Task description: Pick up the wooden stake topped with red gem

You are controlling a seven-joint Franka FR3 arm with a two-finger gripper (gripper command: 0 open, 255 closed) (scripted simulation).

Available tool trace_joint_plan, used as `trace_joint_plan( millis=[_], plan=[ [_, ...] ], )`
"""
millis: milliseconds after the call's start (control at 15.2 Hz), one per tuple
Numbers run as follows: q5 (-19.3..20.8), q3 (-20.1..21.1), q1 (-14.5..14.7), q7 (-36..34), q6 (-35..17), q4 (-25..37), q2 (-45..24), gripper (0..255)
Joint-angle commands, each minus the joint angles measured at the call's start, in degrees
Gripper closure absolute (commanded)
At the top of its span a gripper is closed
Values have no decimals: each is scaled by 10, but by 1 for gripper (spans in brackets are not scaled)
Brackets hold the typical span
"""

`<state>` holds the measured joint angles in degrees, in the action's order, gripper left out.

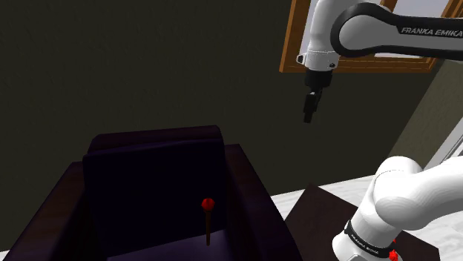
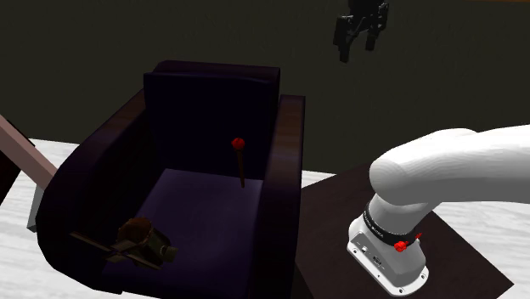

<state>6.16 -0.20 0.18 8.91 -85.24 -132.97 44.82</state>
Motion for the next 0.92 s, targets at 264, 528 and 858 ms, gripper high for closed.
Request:
trace_joint_plan(
  millis=[264,528,858],
  plan=[
    [-25,7,12,-15,-76,-46,-25,0],
    [-49,16,26,-27,-154,-82,-62,0],
    [-80,28,45,-38,-255,-110,-126,0]
  ],
)
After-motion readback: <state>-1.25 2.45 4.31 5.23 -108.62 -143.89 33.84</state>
